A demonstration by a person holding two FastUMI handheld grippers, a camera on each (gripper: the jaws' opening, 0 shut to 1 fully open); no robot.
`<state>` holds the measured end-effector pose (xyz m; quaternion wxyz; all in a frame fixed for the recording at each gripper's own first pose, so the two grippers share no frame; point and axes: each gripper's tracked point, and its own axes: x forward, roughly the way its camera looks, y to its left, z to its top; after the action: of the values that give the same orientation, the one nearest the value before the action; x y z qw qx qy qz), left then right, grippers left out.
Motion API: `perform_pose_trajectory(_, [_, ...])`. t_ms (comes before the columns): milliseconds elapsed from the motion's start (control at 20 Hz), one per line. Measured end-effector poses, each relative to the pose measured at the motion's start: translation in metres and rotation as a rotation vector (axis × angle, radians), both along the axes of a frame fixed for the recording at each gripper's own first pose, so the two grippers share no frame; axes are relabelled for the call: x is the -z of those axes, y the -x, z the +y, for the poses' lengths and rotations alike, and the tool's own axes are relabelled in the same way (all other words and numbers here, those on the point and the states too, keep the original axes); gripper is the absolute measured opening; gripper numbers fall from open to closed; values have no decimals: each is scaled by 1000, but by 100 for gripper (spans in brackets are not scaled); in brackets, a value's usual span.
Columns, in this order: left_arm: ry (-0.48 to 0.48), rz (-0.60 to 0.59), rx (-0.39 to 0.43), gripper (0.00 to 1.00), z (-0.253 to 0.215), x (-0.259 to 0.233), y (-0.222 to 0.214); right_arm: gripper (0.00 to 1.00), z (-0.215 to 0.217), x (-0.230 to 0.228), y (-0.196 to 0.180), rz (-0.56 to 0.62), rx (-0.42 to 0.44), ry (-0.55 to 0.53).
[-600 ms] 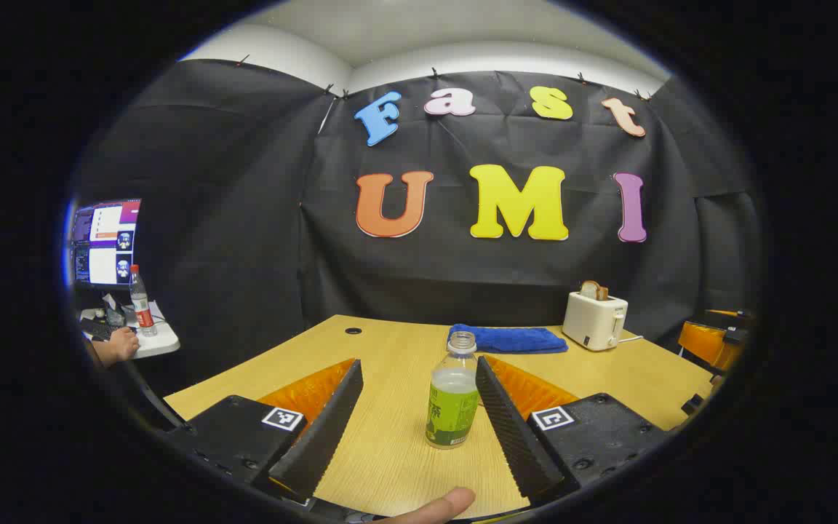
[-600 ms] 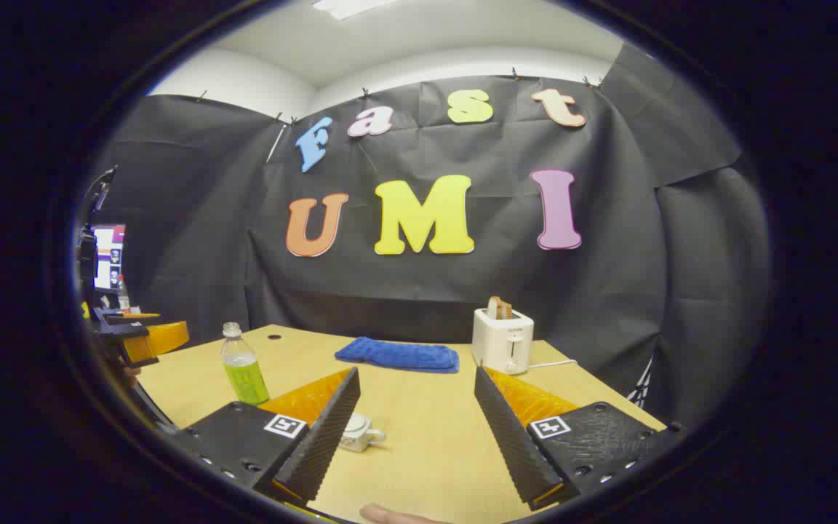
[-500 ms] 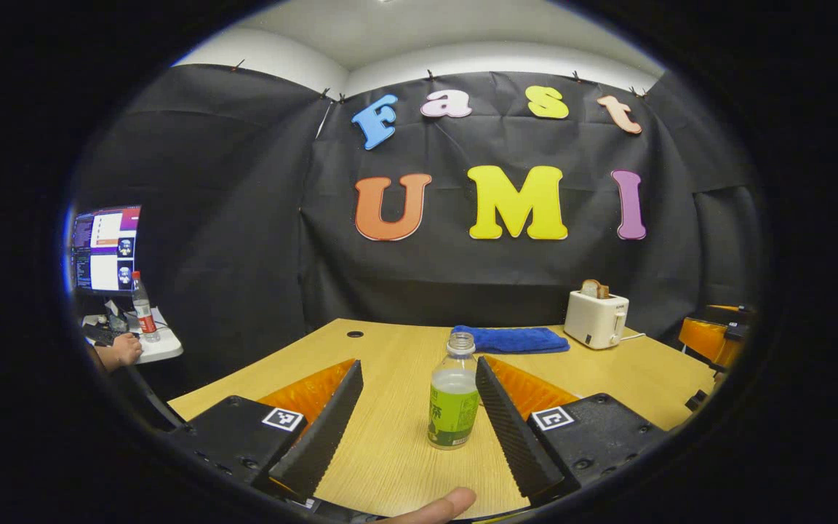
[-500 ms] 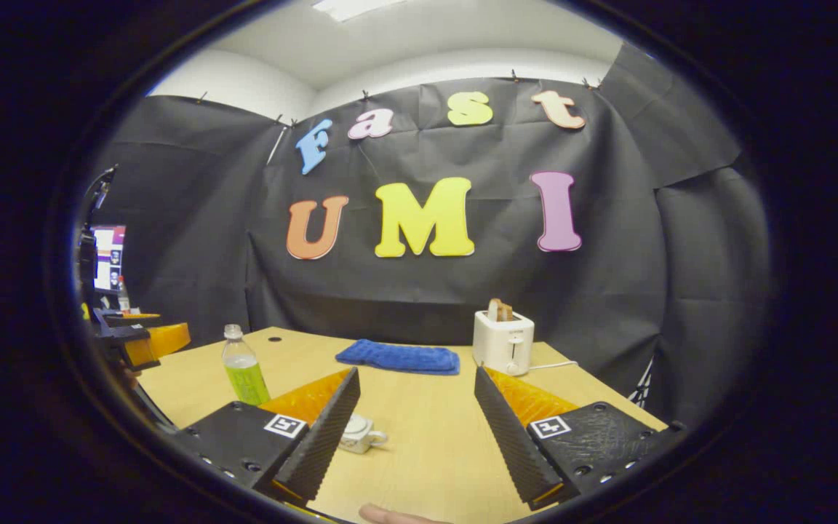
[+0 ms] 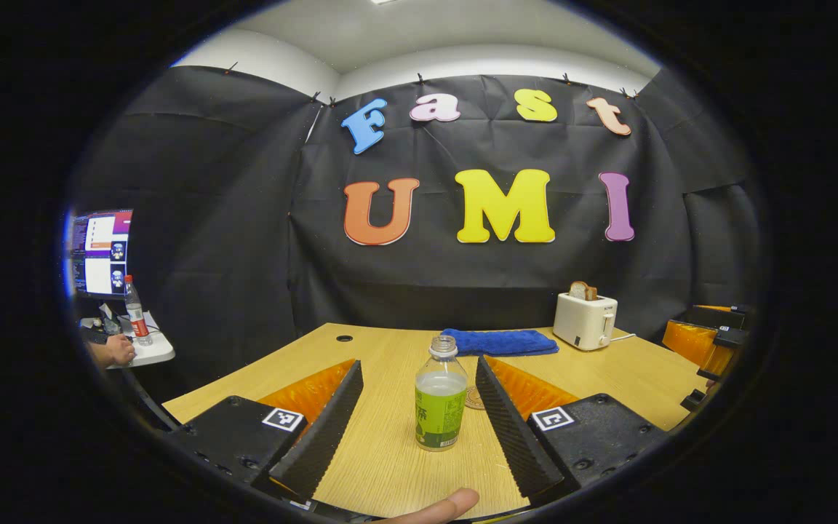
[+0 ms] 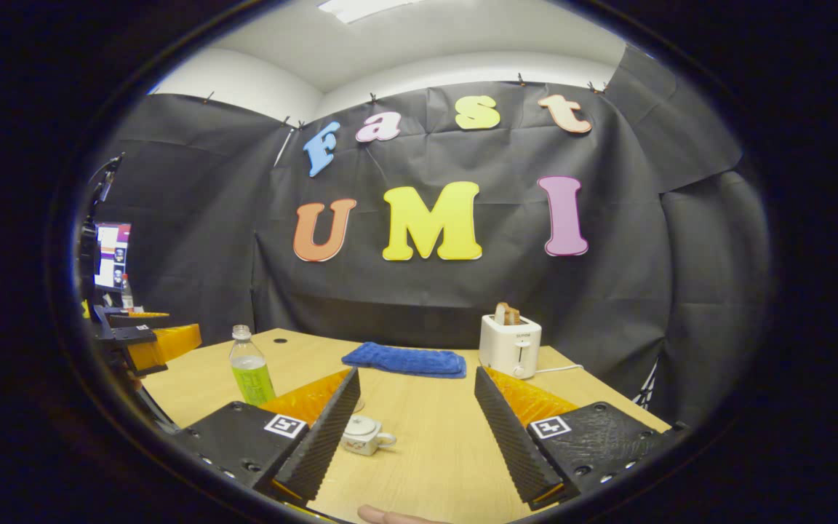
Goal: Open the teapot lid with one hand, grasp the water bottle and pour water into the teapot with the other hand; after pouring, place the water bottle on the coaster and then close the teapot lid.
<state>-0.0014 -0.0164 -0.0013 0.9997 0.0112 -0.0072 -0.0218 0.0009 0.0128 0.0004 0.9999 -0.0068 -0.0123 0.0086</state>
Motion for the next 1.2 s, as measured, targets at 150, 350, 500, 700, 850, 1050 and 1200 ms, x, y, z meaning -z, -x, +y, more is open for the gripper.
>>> perform_pose_trajectory(150, [-7,3,-3,98,-1,1,0,95,4,8,-4,13,-12,3])
perform_pose_trajectory(350, [8,-2,1,98,-1,0,-1,98,21,8,-21,-51,-71,-72])
perform_pose_trajectory(500, [16,2,-4,98,3,2,-5,95,36,27,-39,-51,-83,-57])
perform_pose_trajectory(700, [19,26,-19,98,8,10,-11,95,63,72,-72,65,-114,-36])
perform_pose_trajectory(850, [9,37,-40,98,16,16,-16,96,72,95,-97,108,-107,3])
perform_pose_trajectory(1050, [15,71,-49,98,19,27,-23,77,79,123,-118,194,-106,-14])
perform_pose_trajectory(1200, [10,90,-56,98,21,32,-26,40,92,130,-124,207,-167,-29])
